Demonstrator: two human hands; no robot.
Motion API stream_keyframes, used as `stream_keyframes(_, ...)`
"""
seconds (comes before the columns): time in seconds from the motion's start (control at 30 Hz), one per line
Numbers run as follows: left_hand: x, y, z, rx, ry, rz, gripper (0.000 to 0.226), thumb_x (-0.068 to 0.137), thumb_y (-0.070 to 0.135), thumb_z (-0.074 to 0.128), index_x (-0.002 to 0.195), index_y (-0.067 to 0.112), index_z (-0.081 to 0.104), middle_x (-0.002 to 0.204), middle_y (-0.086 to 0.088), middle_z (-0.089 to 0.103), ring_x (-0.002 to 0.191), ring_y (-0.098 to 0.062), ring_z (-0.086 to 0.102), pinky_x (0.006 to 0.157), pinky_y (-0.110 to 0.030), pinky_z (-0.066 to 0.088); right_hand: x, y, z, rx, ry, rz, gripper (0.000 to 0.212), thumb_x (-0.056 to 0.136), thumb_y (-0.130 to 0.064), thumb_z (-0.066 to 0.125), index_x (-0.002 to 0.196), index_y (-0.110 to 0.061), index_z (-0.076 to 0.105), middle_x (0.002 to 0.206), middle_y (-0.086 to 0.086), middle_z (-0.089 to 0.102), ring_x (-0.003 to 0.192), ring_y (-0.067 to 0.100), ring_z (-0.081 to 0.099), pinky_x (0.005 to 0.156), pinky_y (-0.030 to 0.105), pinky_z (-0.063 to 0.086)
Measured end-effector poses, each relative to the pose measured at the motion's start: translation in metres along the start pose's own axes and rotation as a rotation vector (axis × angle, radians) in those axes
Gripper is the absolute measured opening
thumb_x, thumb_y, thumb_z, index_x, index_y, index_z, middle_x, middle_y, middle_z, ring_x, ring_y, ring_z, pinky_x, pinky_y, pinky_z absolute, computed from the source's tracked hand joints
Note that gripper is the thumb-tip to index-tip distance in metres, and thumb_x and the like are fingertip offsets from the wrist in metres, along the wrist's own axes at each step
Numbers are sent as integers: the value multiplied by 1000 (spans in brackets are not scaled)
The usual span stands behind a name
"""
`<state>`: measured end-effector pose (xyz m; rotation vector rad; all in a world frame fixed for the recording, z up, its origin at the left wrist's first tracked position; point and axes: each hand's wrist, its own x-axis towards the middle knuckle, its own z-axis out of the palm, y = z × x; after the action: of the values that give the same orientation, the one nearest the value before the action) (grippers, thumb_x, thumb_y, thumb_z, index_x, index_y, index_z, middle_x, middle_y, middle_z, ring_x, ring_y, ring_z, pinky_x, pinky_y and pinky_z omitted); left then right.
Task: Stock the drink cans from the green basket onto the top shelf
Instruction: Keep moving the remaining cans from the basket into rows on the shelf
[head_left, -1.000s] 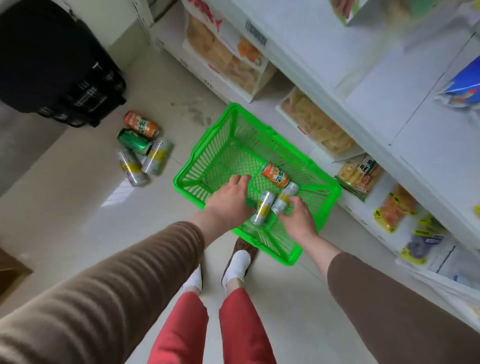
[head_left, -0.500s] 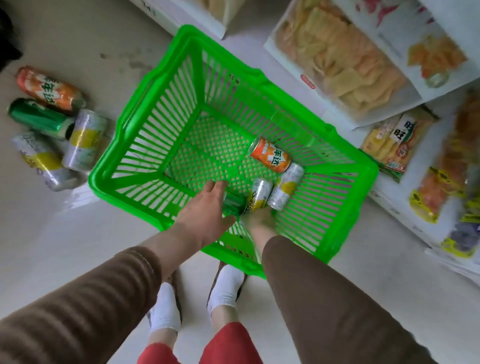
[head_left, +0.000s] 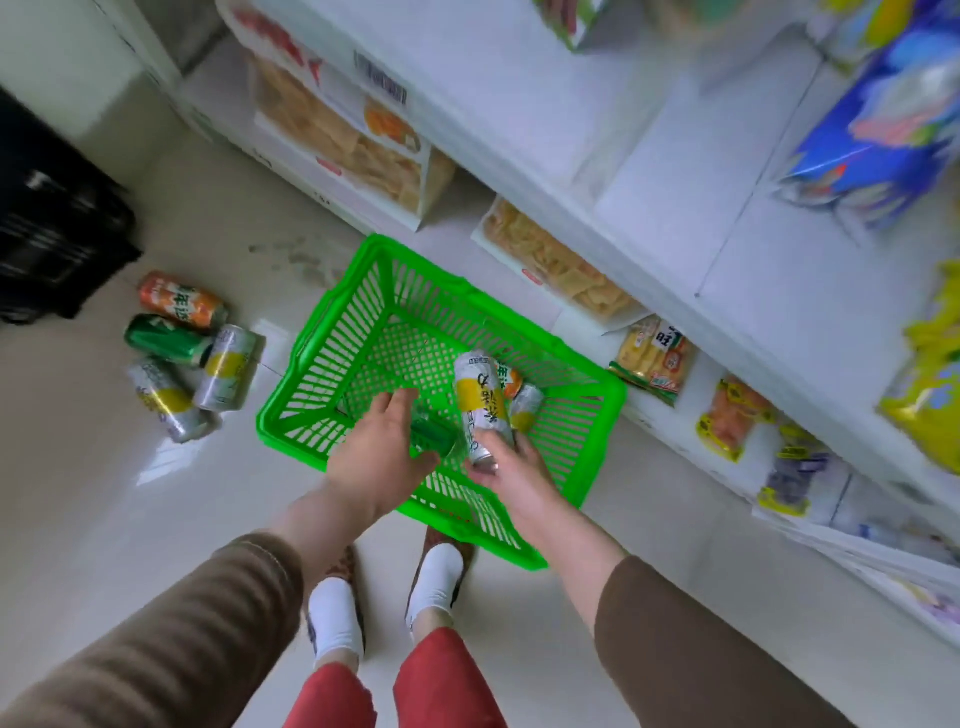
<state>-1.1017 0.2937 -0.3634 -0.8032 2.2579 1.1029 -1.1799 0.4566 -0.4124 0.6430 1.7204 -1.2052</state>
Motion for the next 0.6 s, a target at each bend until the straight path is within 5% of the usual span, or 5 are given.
stream_keyframes(0.13, -70, 57, -85, -37, 97, 47, 80, 83, 37, 72, 149, 18, 30, 144, -7, 40, 127, -30, 49, 99, -39, 43, -129, -98, -7, -19, -55, -274, 18, 95, -9, 66, 111, -14, 62, 95, 4, 70, 70, 14, 64, 65, 23, 57)
stream_keyframes(0.37, -199, 175, -245, -35, 315, 303, 75, 81, 30, 75, 143, 15, 35, 137, -9, 45, 126, -29, 48, 102, -39, 40, -351, -246, -21, -171, 23, -685, 36, 76, -31, 81, 109, -28, 66, 101, -5, 75, 86, 10, 69, 87, 41, 58)
stream_keyframes(0.5, -255, 239, -318, -45, 406, 444, 75, 80, 31, 74, 143, 18, 35, 135, -9, 47, 124, -29, 50, 103, -44, 42, -446, -303, -37, -148, 77, -881, 38, 84, -19, 82, 116, -27, 64, 98, -20, 68, 81, -15, 62, 85, 13, 50)
stream_keyframes(0.6, -287, 278, -357, -20, 481, 558, 76, 81, 30, 74, 144, 16, 34, 138, -8, 47, 127, -25, 47, 105, -40, 40, -492, -334, -57, -142, 170, -1022, 50, 81, -18, 84, 126, -21, 63, 108, -17, 68, 92, -11, 62, 89, 15, 49)
